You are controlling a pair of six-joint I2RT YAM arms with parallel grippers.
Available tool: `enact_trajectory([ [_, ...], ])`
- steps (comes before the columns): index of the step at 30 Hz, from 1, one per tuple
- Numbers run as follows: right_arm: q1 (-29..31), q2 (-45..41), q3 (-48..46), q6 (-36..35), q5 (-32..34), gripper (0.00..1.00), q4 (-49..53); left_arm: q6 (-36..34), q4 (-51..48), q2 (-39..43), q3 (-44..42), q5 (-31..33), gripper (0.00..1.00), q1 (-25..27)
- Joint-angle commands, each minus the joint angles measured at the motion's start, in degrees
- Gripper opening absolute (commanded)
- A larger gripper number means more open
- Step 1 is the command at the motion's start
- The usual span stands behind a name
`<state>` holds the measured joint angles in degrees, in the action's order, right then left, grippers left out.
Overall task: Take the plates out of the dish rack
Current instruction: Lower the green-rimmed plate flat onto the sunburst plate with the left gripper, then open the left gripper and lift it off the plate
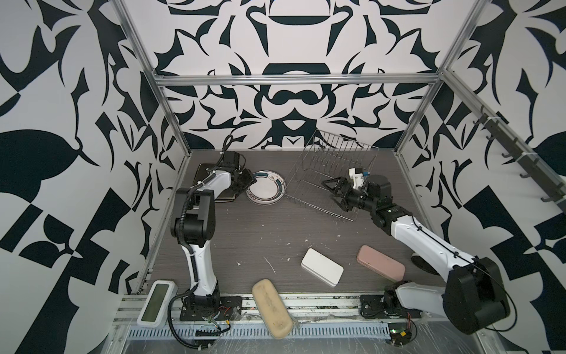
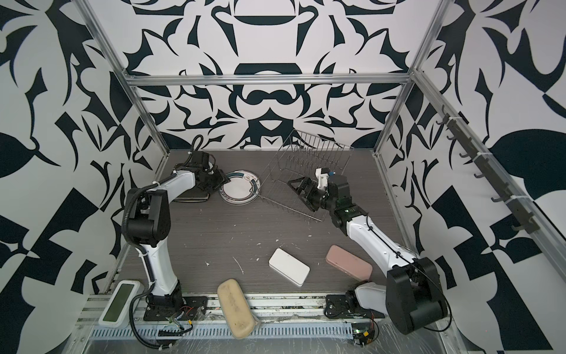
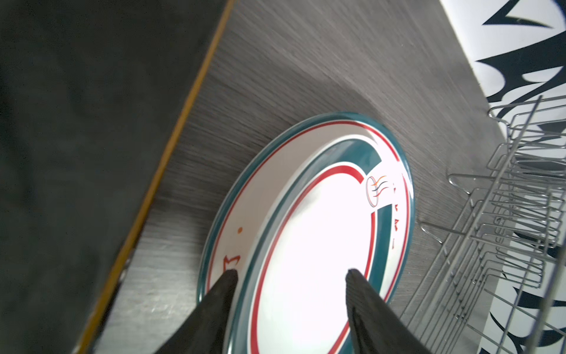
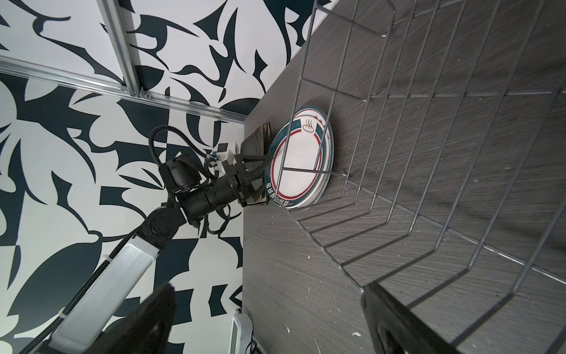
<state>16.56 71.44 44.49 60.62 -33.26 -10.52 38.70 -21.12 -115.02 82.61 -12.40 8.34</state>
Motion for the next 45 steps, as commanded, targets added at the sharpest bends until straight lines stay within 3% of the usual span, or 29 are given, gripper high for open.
enact_trajectory([
  [1, -0.21, -0.34, 1.04, -1.07, -0.32, 0.99, -2.03, -1.41, -3.13, -1.17, 1.54, 0.79, 0.61, 0.33],
  [14, -0.24, 0.03, 1.25, -1.36, -0.58, 0.99, -1.95, -3.44, -7.11, -0.72, 3.46, 4.17, 0.71, 0.47],
  [26, -0.21, 0.24, 1.39, -2.50, -0.24, 0.99, -1.30, -5.46, -4.40, 8.59, -1.29, 5.01, 0.79, 0.53],
  [28, -0.21, 0.04, 1.18, -3.25, -0.07, 0.99, -1.01, -6.59, -3.85, 11.37, -2.90, 5.41, 0.84, 0.54],
  [29, -0.21, -0.16, 1.05, -3.82, 0.15, 0.99, -0.61, -7.12, -3.42, 12.60, -3.94, 5.97, 0.95, 0.47],
  [30, -0.25, -0.38, 1.10, -4.92, 0.60, 0.99, 0.46, -7.42, -2.72, 14.33, -5.23, 6.79, 0.99, 0.50],
  [37, -0.25, -3.07, 0.88, -16.78, 8.62, 0.99, 11.49, -11.35, 1.07, 21.55, -11.37, 7.93, 1.00, 0.38],
  [45, -0.24, -8.01, -1.42, -31.64, 13.21, 0.99, 11.92, -15.40, 17.17, 33.27, -23.96, 10.95, 0.99, 0.45],
])
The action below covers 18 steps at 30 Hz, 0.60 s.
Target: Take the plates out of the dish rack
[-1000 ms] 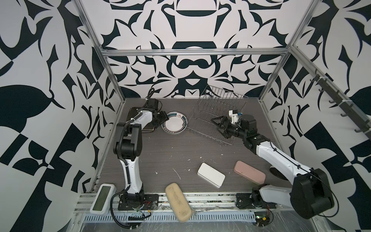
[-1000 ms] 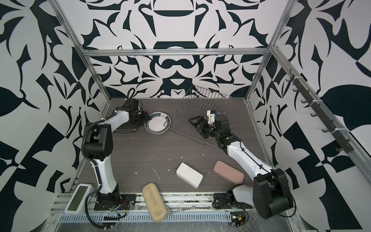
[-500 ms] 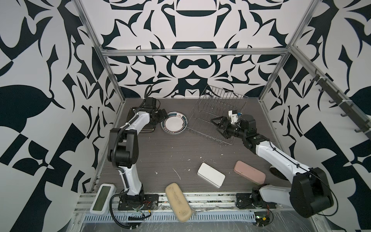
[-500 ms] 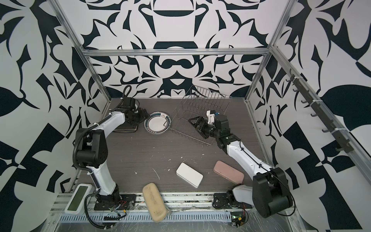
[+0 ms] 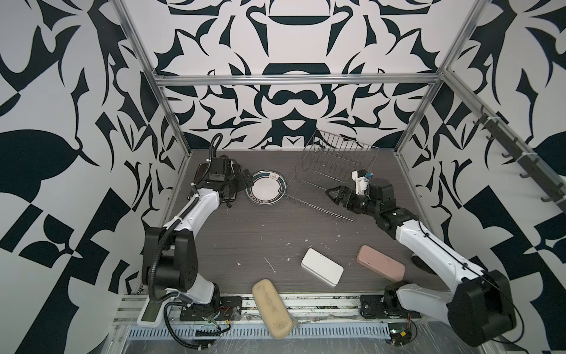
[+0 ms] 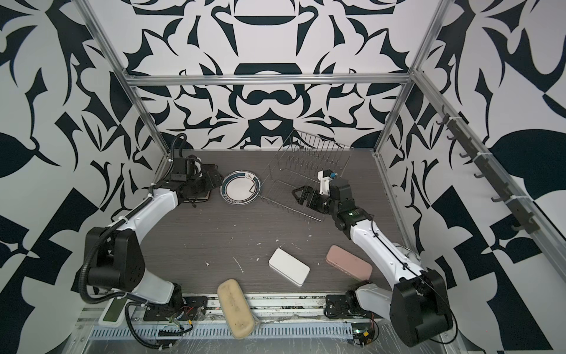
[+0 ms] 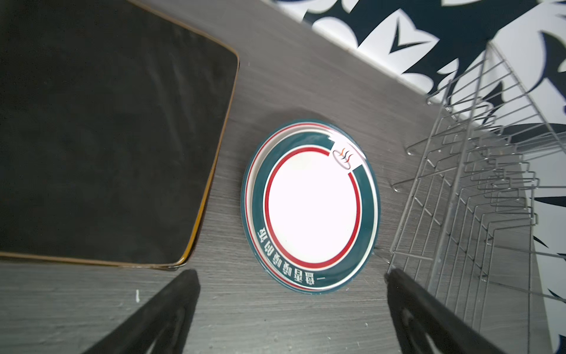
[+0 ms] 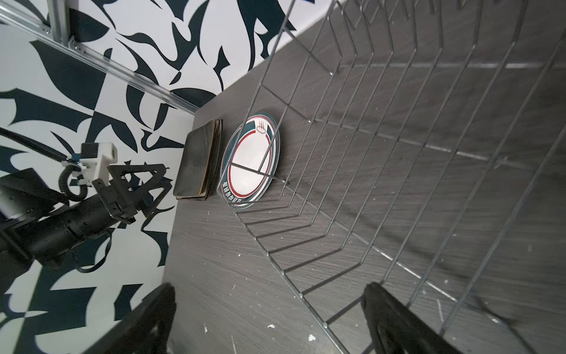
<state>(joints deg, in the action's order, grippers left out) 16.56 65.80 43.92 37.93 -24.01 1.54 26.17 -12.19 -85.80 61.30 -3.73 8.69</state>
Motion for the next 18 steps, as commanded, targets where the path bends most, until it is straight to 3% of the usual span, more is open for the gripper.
enact_trajectory([
  [1, -0.23, -3.27, -1.47, -11.29, 6.23, 0.99, 0.04, -3.94, 10.93, 5.46, -4.69, 3.02, 0.99, 0.10],
  [11, -0.32, -11.95, -9.30, -26.39, 31.23, 0.99, -5.19, -13.09, 42.44, 17.99, -26.62, 7.67, 0.99, 0.10],
  [18, -3.17, -12.16, -10.22, -31.43, 38.89, 0.99, -6.20, -17.32, 44.35, 21.64, -31.22, 11.67, 0.99, 0.08],
])
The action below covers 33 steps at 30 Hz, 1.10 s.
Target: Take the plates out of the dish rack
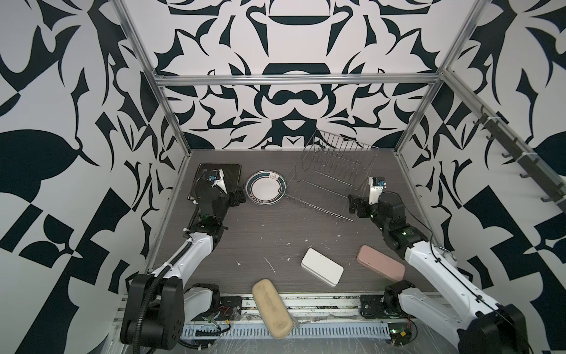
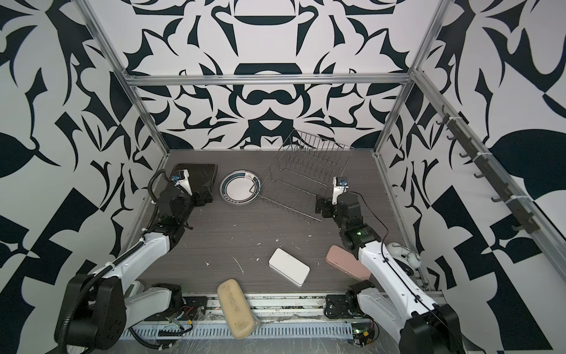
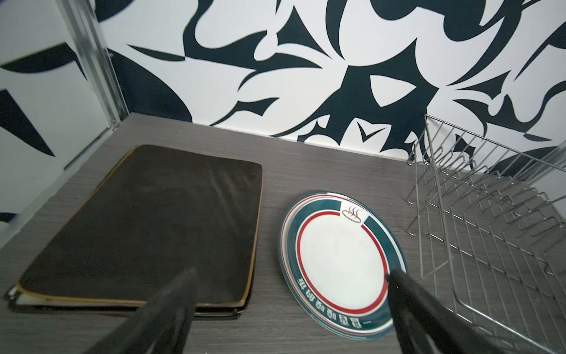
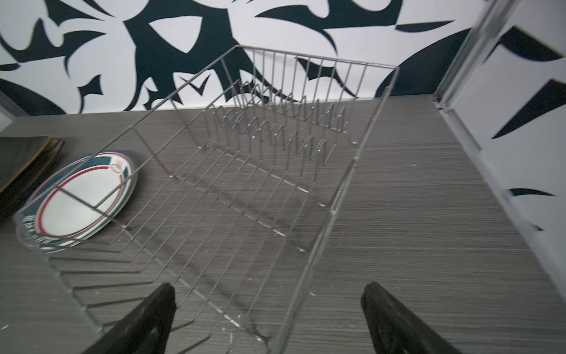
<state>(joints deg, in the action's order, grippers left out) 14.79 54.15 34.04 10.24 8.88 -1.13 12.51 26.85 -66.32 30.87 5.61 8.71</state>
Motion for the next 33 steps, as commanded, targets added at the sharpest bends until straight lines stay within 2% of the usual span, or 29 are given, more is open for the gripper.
enact_trajectory([
  [1, -2.20, -0.03, -0.98, -3.61, 6.42, 0.99, -4.78, -4.81, 5.47, 2.69, -1.43, 2.38, 0.99, 0.07],
  [8, -7.42, 3.27, -2.27, -2.77, 11.98, 0.99, -6.74, -6.02, 6.63, 7.16, -6.00, 4.74, 0.99, 0.08],
  [14, -11.62, 3.79, -5.89, -2.58, 9.85, 0.99, -11.03, -9.33, 5.04, 9.87, -8.50, 7.56, 0.99, 0.07],
  [25, -11.65, 17.74, -13.04, -7.63, 14.29, 0.99, -34.08, -11.42, 14.90, 6.26, -14.99, 10.82, 1.00, 0.07],
  [29, -11.69, 19.89, -12.64, -8.30, 14.19, 0.99, -34.73, -12.47, 17.41, 4.44, -15.89, 10.20, 0.99, 0.00],
  [33, -11.62, 21.85, -13.77, -10.40, 14.75, 0.99, -38.16, -12.94, 29.01, -1.23, -18.77, 8.84, 0.99, 0.08],
])
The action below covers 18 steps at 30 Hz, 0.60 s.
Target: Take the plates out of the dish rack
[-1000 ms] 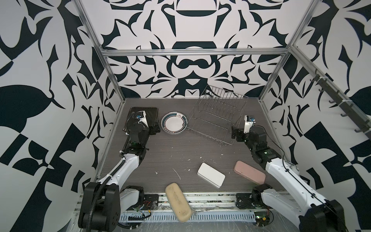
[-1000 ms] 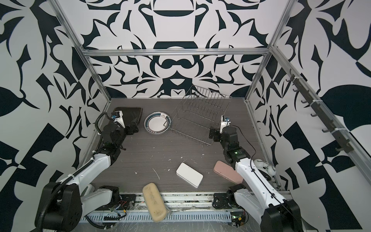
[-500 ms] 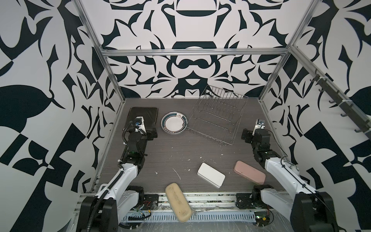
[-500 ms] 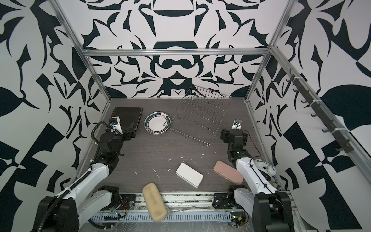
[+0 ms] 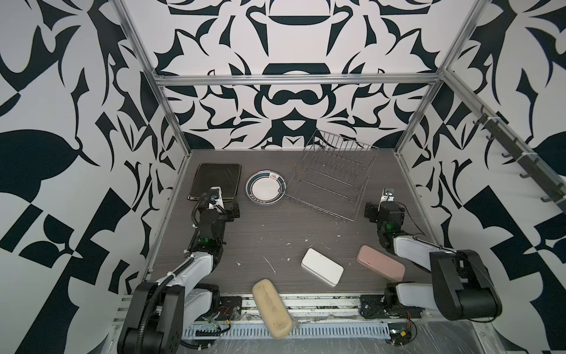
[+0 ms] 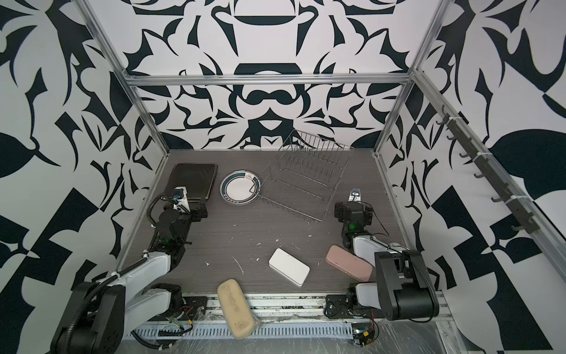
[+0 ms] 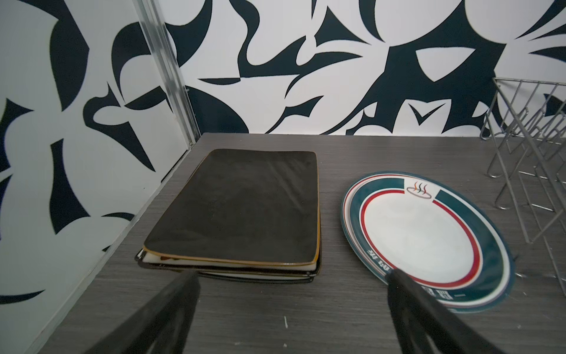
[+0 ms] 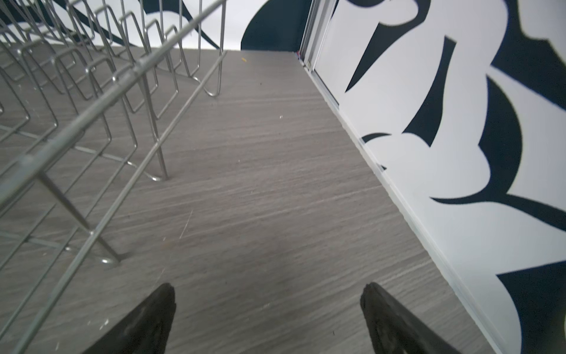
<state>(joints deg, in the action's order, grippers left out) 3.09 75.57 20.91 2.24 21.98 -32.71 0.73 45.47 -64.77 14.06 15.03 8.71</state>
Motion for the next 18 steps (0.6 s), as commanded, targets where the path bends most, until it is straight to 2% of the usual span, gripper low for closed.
enact_trajectory([
  [1, 0.07, 0.78, -0.93, -2.88, 1.54, 0.99, -7.35, -2.17, 11.17, -3.14, -2.22, -0.50, 0.99, 0.08],
  [8, 0.07, 1.90, -2.06, -3.87, 1.49, 0.99, -11.27, -2.76, 8.17, -4.02, -2.53, 1.93, 0.99, -0.06],
  [11, 0.00, 2.48, -1.69, -4.79, 2.13, 0.99, -11.10, -2.73, 15.54, -10.34, -2.90, 3.06, 0.99, -0.02],
  [14, 0.05, 2.37, -1.83, -4.77, 1.97, 0.99, -11.25, -2.24, 18.61, -15.69, -2.63, 3.49, 0.99, -0.09],
  [18, 0.07, 2.33, -1.88, -5.01, 1.20, 0.99, -11.20, -3.14, 31.26, -24.61, -4.44, 2.72, 0.99, -0.09],
])
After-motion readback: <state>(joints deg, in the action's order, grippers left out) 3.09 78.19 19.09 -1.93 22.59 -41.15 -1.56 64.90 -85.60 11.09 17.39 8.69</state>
